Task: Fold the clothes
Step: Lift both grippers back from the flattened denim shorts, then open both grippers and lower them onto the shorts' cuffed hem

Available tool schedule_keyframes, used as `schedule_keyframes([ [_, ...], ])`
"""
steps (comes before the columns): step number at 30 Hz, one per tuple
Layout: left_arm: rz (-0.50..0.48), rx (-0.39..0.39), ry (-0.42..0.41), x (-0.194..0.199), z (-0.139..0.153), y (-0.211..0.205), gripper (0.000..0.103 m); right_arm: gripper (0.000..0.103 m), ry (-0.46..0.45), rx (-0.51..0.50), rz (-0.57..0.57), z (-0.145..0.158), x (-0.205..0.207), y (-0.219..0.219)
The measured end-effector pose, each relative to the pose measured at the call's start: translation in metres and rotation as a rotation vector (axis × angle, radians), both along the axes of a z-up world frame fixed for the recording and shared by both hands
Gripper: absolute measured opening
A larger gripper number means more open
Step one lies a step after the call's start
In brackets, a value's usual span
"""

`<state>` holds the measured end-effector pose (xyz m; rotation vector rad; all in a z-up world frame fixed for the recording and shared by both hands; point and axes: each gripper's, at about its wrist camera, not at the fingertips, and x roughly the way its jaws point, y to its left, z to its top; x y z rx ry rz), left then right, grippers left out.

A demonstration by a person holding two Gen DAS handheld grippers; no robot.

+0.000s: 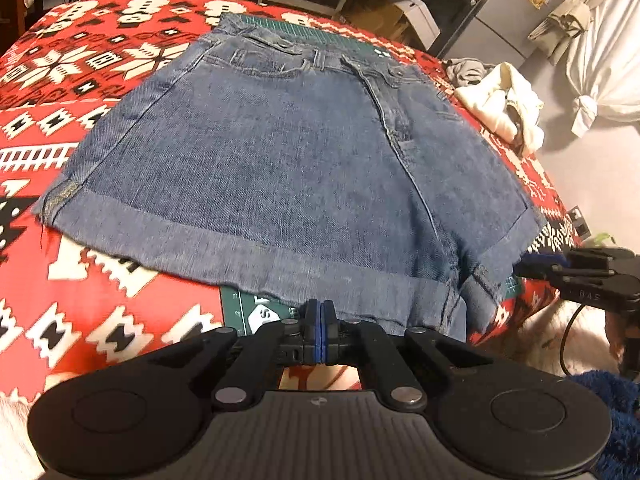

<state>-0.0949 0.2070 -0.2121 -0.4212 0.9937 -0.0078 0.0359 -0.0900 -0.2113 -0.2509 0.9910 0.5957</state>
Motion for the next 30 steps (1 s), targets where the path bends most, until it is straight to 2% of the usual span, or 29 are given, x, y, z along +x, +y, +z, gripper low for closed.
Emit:
schedule_keyframes([
  [4,0.005,0.051,-0.035,-0.007,0.009,-0.007,0.003,0.021,-0.035,0.044,-0.039,0.01,-0.009,-0.013],
  [7,0.012,0.032,-0.101,-0.01,0.023,-0.007,0.003,0.019,-0.094,0.066,-0.037,0.021,-0.011,-0.012],
  [9,0.022,0.032,-0.132,-0.005,0.029,-0.006,0.003,0.009,-0.113,0.047,-0.018,0.019,-0.009,-0.003],
  [10,0.026,0.04,-0.135,-0.001,0.029,-0.005,0.003,0.009,-0.109,0.039,-0.016,0.016,-0.006,0.001],
  [14,0.036,0.06,-0.101,0.013,0.019,-0.005,0.003,0.005,-0.07,0.034,-0.023,0.003,0.001,0.009],
  [17,0.046,0.099,-0.028,0.014,0.006,-0.006,0.003,0.005,-0.06,0.026,-0.041,0.001,0.0,0.007],
  [21,0.06,0.077,-0.033,0.005,0.005,-0.003,0.003,0.006,-0.032,0.036,-0.089,0.0,0.001,-0.005],
  [26,0.069,0.065,-0.031,0.0,0.004,-0.001,0.003,0.006,-0.068,0.078,-0.194,0.003,0.017,-0.025],
  [30,0.069,0.066,-0.027,0.002,0.005,-0.002,0.003,0.007,-0.082,0.054,-0.23,-0.005,0.029,-0.033],
])
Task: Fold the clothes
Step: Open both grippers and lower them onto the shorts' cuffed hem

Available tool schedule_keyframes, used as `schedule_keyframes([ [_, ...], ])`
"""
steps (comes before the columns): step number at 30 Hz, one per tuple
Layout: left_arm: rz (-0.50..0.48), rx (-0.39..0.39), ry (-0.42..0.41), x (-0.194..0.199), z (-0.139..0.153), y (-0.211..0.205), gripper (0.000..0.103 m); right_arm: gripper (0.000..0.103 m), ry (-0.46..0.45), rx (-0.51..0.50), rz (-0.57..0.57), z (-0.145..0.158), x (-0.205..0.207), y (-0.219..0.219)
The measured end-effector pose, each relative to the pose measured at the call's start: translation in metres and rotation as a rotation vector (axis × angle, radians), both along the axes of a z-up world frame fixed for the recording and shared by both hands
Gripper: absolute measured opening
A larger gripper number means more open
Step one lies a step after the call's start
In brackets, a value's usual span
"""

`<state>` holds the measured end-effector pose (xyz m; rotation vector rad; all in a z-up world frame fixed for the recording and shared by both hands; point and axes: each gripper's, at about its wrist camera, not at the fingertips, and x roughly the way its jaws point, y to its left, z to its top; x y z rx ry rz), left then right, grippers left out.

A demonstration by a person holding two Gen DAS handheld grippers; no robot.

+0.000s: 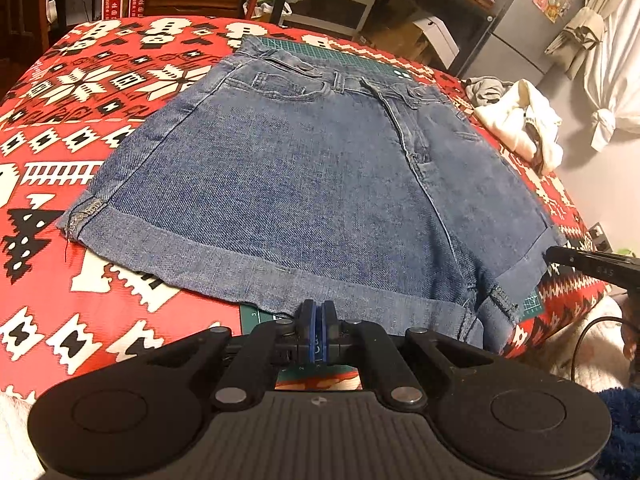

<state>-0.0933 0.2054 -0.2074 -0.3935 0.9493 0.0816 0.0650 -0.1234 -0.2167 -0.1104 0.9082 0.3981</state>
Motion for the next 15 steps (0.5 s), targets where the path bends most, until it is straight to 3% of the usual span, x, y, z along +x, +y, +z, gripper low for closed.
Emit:
schedule_keyframes([
  [7,0.002,0.005,0.004,0.0,0.001,-0.001,0.003,0.007,0.048,0.059,-0.042,-0.001,-0.004,-0.021],
  [11,0.009,0.009,-0.007,0.002,0.007,-0.002,0.004,0.013,-0.014,0.122,-0.046,0.016,-0.006,-0.028],
  [14,0.014,-0.003,-0.071,0.007,0.02,0.001,0.004,0.041,-0.083,0.1,-0.012,0.023,-0.002,-0.017],
  [15,0.017,0.009,-0.087,0.011,0.022,0.002,0.009,0.042,-0.096,0.086,0.003,0.023,0.002,-0.01],
])
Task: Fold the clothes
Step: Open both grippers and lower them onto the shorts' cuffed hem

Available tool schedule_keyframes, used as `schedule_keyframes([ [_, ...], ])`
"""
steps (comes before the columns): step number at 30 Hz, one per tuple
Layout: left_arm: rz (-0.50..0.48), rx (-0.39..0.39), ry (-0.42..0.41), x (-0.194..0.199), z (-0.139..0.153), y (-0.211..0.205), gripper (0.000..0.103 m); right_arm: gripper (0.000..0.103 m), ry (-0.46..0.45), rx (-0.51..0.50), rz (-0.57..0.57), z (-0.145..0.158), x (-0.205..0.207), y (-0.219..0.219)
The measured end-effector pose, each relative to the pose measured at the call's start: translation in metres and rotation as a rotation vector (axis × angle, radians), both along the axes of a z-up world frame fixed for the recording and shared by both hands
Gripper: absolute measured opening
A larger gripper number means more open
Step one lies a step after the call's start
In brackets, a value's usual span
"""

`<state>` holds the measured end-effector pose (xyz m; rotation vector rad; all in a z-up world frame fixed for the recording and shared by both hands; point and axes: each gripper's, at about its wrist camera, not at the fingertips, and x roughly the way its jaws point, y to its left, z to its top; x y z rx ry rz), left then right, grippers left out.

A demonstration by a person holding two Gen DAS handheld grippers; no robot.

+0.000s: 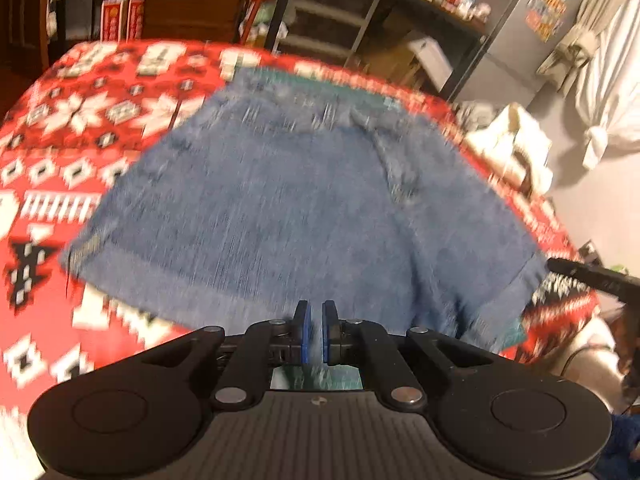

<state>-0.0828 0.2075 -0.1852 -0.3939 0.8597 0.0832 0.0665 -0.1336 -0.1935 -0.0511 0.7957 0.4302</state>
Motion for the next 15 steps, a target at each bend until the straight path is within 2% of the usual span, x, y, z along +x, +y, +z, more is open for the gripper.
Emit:
schedule_keyframes([
  [1,0.003,0.011,-0.016,0.004,0.002,0.001,0.019,0.043,-0.005,-0.009,0.012,0.0,0.003,0.005],
  [2,0.006,0.023,-0.029,0.008,0.003,0.001,0.027,0.049,-0.01,-0.011,0.022,-0.002,0.006,0.01],
  [3,0.01,0.036,-0.046,0.013,0.002,0.001,0.041,0.059,-0.016,-0.011,0.03,-0.003,0.009,0.015],
  [4,0.014,0.049,-0.061,0.017,0.002,0.001,0.046,0.065,-0.026,-0.012,0.038,-0.006,0.011,0.019],
  [6,-0.014,0.077,-0.071,0.028,-0.001,-0.001,0.05,0.089,-0.048,-0.013,0.053,-0.011,0.014,0.027],
  [7,-0.027,0.092,-0.068,0.033,-0.005,-0.003,0.057,0.09,-0.06,-0.014,0.06,-0.013,0.016,0.031],
  [9,-0.047,0.123,-0.059,0.042,-0.013,-0.007,0.065,0.098,-0.068,-0.019,0.079,-0.019,0.019,0.037],
  [11,-0.065,0.148,-0.022,0.051,-0.022,-0.011,0.065,0.103,-0.074,-0.04,0.088,-0.026,0.023,0.043],
  [12,-0.069,0.162,-0.012,0.055,-0.026,-0.013,0.067,0.102,-0.073,-0.047,0.094,-0.03,0.024,0.045],
  [13,-0.073,0.187,-0.04,0.054,-0.027,-0.016,0.073,0.102,-0.064,-0.056,0.096,-0.033,0.026,0.047],
  [15,-0.085,0.205,-0.031,0.058,-0.03,-0.019,0.082,0.103,-0.037,-0.078,0.098,-0.039,0.031,0.05],
])
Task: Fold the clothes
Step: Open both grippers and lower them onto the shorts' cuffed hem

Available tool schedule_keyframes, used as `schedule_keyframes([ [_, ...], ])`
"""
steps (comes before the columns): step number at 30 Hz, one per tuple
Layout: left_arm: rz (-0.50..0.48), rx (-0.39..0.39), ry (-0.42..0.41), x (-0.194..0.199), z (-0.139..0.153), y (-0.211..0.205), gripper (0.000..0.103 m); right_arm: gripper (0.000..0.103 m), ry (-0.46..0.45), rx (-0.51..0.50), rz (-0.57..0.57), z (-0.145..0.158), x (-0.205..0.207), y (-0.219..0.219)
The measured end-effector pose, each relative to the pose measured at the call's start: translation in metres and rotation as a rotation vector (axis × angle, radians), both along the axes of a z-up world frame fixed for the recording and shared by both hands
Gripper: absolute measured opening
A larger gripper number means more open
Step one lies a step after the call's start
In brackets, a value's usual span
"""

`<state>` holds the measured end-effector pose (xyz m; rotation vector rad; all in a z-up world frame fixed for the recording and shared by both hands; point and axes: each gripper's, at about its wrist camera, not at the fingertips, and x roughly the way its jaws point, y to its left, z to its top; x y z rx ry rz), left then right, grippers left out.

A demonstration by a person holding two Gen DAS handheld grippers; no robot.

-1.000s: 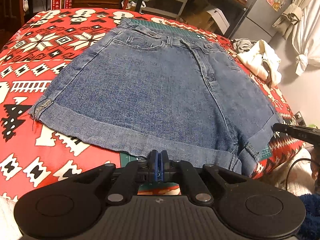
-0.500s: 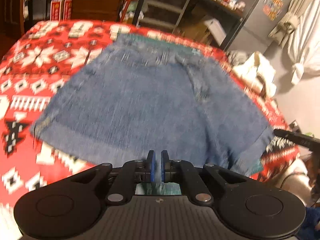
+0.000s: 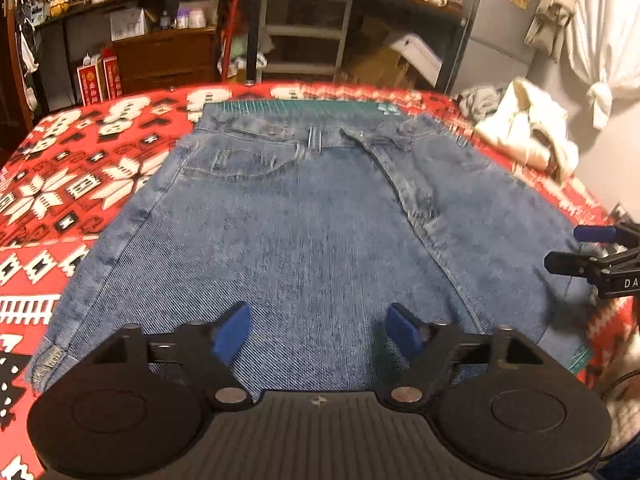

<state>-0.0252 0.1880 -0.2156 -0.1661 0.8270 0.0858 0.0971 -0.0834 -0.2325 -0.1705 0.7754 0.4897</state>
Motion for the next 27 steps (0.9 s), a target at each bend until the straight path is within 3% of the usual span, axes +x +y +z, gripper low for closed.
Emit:
schedule_keyframes([
  [3,-0.031,0.044,0.033,0.007,-0.004,-0.011,0.095,0.103,0.042,-0.033,-0.001,-0.009,0.005,0.004],
  [7,-0.024,0.127,0.101,0.017,-0.007,-0.025,0.103,0.103,0.052,-0.029,-0.018,-0.011,0.005,0.005],
  [20,-0.007,0.114,0.167,0.025,-0.006,-0.023,0.103,0.103,0.109,-0.059,-0.062,-0.008,0.013,0.01],
  [27,0.052,0.106,0.155,0.023,-0.005,-0.027,0.102,0.102,0.149,-0.032,-0.101,0.002,0.011,0.008],
])
